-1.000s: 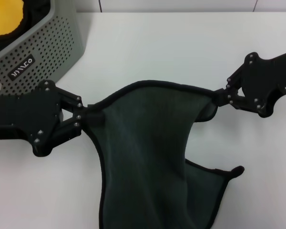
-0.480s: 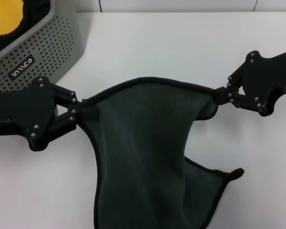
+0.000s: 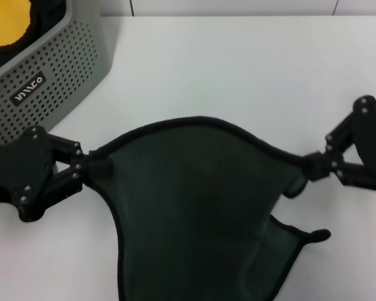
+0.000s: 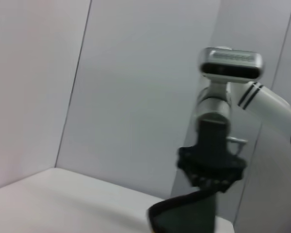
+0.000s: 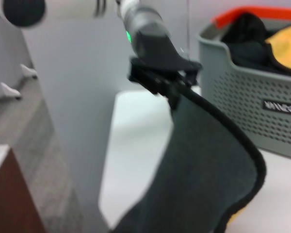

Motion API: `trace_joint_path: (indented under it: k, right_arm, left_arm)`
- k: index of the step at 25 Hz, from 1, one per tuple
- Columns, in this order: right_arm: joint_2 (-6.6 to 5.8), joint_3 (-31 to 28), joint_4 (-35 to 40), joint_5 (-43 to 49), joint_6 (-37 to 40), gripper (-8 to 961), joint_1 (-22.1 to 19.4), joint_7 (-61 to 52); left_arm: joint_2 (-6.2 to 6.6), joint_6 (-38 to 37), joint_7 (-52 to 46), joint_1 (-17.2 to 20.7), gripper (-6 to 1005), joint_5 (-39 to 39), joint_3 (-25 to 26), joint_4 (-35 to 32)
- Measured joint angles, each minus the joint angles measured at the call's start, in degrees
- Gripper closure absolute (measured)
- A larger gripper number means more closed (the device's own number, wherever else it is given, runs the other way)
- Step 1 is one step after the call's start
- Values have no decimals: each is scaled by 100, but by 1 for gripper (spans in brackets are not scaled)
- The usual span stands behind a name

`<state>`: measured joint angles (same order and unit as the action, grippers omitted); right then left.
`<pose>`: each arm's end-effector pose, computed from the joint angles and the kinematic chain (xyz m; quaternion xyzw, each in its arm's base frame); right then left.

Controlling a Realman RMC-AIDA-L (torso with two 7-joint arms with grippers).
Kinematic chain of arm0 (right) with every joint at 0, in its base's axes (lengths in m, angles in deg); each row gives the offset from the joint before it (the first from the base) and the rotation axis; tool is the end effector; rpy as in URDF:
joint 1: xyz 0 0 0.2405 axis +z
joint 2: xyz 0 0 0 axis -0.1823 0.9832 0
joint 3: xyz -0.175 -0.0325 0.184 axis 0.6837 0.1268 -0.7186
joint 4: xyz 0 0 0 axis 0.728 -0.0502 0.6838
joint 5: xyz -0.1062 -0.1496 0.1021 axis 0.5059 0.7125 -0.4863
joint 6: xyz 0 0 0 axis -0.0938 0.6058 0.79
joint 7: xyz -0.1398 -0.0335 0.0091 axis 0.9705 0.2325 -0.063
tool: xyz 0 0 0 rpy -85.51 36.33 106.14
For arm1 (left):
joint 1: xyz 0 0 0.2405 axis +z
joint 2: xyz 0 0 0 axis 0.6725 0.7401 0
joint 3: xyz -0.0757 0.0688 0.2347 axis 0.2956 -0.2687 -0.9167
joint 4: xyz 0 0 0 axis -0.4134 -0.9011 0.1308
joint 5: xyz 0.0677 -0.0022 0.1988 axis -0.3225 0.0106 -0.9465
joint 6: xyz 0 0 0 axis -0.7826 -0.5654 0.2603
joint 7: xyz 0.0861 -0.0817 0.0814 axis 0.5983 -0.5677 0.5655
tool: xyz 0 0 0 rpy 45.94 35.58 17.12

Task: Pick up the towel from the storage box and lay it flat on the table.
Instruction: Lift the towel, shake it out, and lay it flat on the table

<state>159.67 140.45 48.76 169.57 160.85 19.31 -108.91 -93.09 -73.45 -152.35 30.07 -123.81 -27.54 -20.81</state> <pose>0.1249 0.2920 0.0765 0.9935 0.0141 -0.1091 0.0283 -0.2519 0.2365 0.0817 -0.9274 -0.1460 -0.3412 0.0467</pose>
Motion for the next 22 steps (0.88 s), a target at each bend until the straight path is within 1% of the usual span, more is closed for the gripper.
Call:
trace_joint_path:
  k: [2, 5, 9, 12, 14, 16, 18, 20, 22]
  right_arm:
    - [-2, -4, 168, -333, 188, 939, -217, -137]
    - [-9, -10, 304, -843, 443, 939, -498, -332]
    - [-3, 16, 310, -1635, 823, 939, -837, -443]
    - [-15, 81, 215, -2073, 883, 939, -1006, -443]
    - [-28, 90, 92, -2322, 893, 939, -1081, -446]
    - [-57, 90, -160, -2521, 899, 939, -1117, -447]
    - [-77, 23, -506, -2500, 883, 939, -1099, -443]
    - [-63, -180, -1075, -2183, 857, 939, -981, -343]
    - [-45, -362, -1661, -1795, 809, 939, -824, -131]
  left_arm:
    - [-15, -3, -64, 155, 987, 102, -26, -51]
    - [-4, -18, -319, 424, 987, 337, -58, -65]
    - [-12, -41, -429, 751, 987, 488, -109, -67]
    - [-9, -49, -440, 913, 986, 572, -211, -68]
    - [57, -52, -453, 1025, 986, 825, -419, -69]
    - [164, -52, -438, 1102, 986, 1059, -662, -51]
    - [209, -43, -406, 1067, 987, 1072, -708, 80]
    - [200, -22, -375, 839, 986, 792, -560, 441]
    - [187, -14, -275, 451, 986, 334, -290, 975]
